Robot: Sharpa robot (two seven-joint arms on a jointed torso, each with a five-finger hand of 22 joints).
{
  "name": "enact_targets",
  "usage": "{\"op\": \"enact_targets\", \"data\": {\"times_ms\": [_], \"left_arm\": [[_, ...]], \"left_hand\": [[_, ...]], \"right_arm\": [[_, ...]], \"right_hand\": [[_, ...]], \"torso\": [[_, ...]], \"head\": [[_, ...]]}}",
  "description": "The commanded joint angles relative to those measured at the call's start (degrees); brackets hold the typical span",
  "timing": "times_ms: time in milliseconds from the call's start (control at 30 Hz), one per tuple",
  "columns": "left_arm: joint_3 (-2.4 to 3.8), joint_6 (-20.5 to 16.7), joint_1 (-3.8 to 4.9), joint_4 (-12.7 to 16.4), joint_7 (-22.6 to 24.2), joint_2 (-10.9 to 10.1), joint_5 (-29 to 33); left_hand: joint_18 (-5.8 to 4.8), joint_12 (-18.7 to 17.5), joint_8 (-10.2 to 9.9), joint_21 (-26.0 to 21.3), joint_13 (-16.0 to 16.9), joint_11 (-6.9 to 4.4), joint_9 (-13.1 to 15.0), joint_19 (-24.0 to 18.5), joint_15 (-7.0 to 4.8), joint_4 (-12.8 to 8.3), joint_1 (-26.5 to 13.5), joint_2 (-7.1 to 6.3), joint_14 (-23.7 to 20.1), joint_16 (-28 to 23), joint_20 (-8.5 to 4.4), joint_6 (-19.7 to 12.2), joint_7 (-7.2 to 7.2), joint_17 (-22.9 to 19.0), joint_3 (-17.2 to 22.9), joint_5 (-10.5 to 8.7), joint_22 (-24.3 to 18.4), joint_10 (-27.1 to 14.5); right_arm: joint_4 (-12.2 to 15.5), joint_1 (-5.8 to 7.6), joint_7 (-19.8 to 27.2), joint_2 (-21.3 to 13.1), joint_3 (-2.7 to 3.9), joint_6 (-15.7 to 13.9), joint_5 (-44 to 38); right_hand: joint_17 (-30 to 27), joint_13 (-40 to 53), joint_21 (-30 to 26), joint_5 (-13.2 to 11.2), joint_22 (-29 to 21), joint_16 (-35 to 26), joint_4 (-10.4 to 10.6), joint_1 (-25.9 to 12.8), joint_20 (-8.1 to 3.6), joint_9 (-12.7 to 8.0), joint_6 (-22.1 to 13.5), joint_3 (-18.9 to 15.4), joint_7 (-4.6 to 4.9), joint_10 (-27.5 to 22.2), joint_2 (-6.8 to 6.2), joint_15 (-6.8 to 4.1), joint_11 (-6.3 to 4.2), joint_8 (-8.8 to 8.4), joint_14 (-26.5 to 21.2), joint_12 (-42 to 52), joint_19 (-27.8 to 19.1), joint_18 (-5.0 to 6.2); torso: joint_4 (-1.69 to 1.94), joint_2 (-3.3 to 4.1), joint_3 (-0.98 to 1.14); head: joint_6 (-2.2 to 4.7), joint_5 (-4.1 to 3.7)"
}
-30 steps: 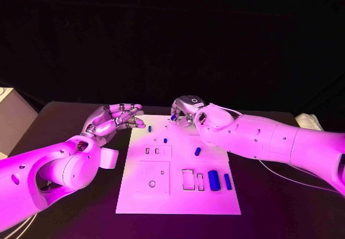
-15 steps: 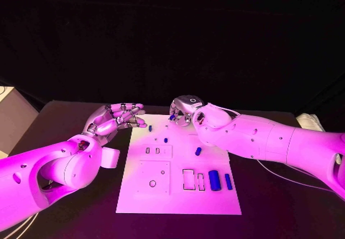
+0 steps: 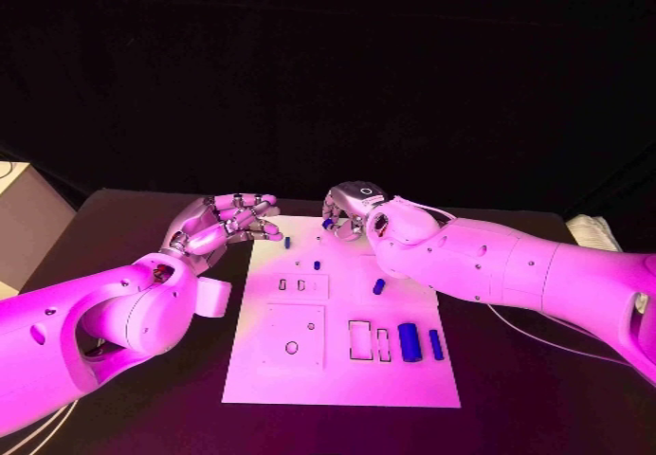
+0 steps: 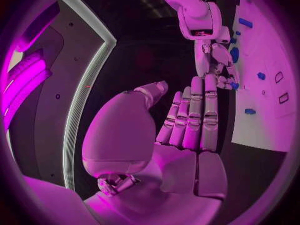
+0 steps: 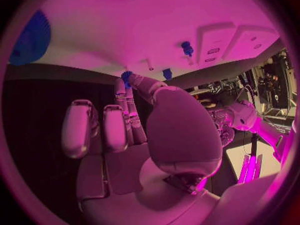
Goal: Assemble the parts on the task board
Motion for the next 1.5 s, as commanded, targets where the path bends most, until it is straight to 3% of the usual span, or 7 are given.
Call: {"op": "enact_targets", "data": {"times_ms": [33, 567, 867, 1100, 1500], "left_arm": [[0.04, 1.21, 0.13, 0.05, 0.28, 0.18, 0.08], [0.04, 1.27, 0.32, -0.17, 0.21, 0.43, 0.08], [0.04, 1.43, 0.33, -0.42, 0.12, 0.68, 0.08], [0.04, 1.48, 0.33, -0.48, 0.04, 0.69, 0.08], [0.04, 1.68, 0.33, -0.57, -0.13, 0.68, 0.08]], "left_hand": [[0.56, -0.17, -0.36, 0.16, -0.01, 0.32, 0.08, -0.36, 0.02, -0.32, -0.09, 0.44, -0.43, 0.16, 0.07, 0.22, 0.46, 0.05, 0.12, -0.22, 0.05, -0.18], [0.56, -0.17, -0.36, 0.16, -0.01, 0.32, 0.08, -0.36, 0.02, -0.32, -0.09, 0.44, -0.43, 0.16, 0.07, 0.22, 0.46, 0.05, 0.12, -0.22, 0.05, -0.18], [0.56, -0.17, -0.36, 0.16, -0.01, 0.32, 0.08, -0.36, 0.02, -0.32, -0.09, 0.44, -0.43, 0.16, 0.07, 0.22, 0.46, 0.05, 0.12, -0.22, 0.05, -0.18], [0.55, -0.16, -0.39, 0.31, -0.01, 0.32, 0.08, -0.45, 0.02, -0.33, -0.15, 0.45, -0.55, 0.34, 0.07, 0.24, 0.45, 0.23, 0.12, -0.23, 0.13, -0.17], [0.55, -0.16, -0.39, 0.31, -0.01, 0.32, 0.08, -0.45, 0.02, -0.33, -0.15, 0.45, -0.55, 0.34, 0.07, 0.24, 0.45, 0.23, 0.12, -0.23, 0.13, -0.17]], "right_arm": [[-0.43, -0.11, 0.78, 0.31, 0.02, 0.67, -0.3], [-1.43, -0.17, 1.18, 1.17, 0.02, 0.7, -0.12], [-2.19, -0.17, 1.59, 1.68, 0.02, 0.46, 0.2], [-2.9, -0.17, 2.1, 2.03, 0.02, 0.23, 0.9], [-3.43, -0.14, 2.84, 2.25, 0.01, 0.24, 1.84]], "right_hand": [[-0.11, 0.04, 0.11, 0.13, -0.08, 0.19, -0.09, -0.11, -0.25, 0.12, 0.27, 0.01, 0.03, 0.11, 0.0, -0.26, 0.26, 0.15, 1.98, -0.1, 0.06, -0.7], [-0.42, 0.14, -0.18, 0.01, -0.42, 0.02, -0.01, -0.38, -0.16, 0.34, -0.23, -0.02, 0.18, -0.23, -0.17, -0.14, 0.41, 0.06, 1.86, -0.32, -0.13, -0.63], [-0.71, 0.2, -0.52, -0.16, -0.75, -0.1, 0.11, -0.73, 0.06, 0.64, -1.33, 0.1, 0.56, -1.23, -0.48, 0.15, 0.76, -0.27, 1.72, -0.56, -0.39, -0.57], [-2.67, -0.05, -2.38, -0.33, -2.98, -1.22, 0.46, -1.44, 0.81, 0.96, -3.93, 0.44, 1.55, -4.51, -1.62, 0.99, 1.8, -1.47, 1.09, -0.62, -1.44, -0.13], [-5.75, -0.74, -6.32, -0.78, -7.73, -3.0, 0.74, -1.77, 1.58, 1.36, -6.32, 0.29, 2.17, -8.96, -2.82, 1.73, 2.69, -2.77, 0.28, -0.62, -3.25, 0.81]], "torso": [[-0.06, 0.03, 0.0], [-0.18, 0.19, -0.09], [-0.12, 0.13, -0.03], [-0.15, 0.17, -0.04], [-0.22, 0.21, -0.02]], "head": [[0.07, 0.24], [0.16, 0.58], [0.02, 0.62], [0.11, 0.68], [0.14, 0.8]]}}
